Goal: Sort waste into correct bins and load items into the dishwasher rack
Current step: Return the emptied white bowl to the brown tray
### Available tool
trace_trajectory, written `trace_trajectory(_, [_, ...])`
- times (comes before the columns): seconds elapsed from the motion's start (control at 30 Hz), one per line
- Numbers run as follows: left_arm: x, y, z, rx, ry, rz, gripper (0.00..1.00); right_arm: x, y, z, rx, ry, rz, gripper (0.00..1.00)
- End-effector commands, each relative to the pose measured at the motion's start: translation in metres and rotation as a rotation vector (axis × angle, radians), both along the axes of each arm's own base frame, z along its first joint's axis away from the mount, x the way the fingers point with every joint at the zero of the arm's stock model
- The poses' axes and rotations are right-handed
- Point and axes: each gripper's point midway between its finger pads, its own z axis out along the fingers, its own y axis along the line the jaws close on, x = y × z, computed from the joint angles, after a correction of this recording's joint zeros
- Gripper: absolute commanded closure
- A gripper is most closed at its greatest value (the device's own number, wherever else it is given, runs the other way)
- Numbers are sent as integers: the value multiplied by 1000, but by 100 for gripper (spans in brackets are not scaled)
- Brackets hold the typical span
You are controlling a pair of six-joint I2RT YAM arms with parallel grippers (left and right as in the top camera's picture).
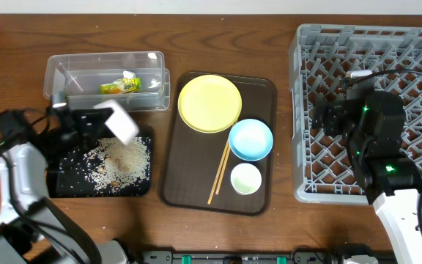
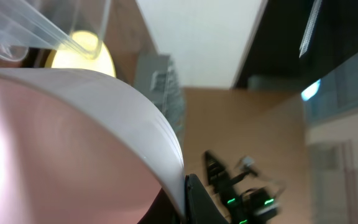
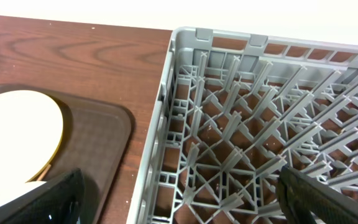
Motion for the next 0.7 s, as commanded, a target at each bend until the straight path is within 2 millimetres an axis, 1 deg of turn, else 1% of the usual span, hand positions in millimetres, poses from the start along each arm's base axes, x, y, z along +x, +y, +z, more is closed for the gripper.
trace_trajectory(0.0, [-2, -34, -3, 201, -36, -78, 94, 4, -2, 13, -5, -34, -5, 3])
trace_trajectory(0.17, [3, -77, -39, 588, 0, -169, 94, 4, -2, 13, -5, -34, -5, 3])
trace_trajectory(0.3, [5, -111, -63, 822, -19, -251, 94, 4, -2, 12, -5, -33, -5, 4])
trace_trajectory(0.43, [-1, -137, -88, 1055, -22, -319, 94, 3, -3, 11, -6, -28, -5, 4])
trace_trajectory(0.5, [-6, -150, -99, 1120, -27, -364, 94, 3, -3, 11, -6, -26, -5, 4])
trace_trajectory(0.6, [-17, -171, -114, 1151, -31, -446, 94, 3, -3, 11, -6, -27, -5, 4])
trace_trajectory(0.67, [-23, -181, -125, 1159, -19, -495, 94, 3, -3, 11, -6, -26, -5, 4])
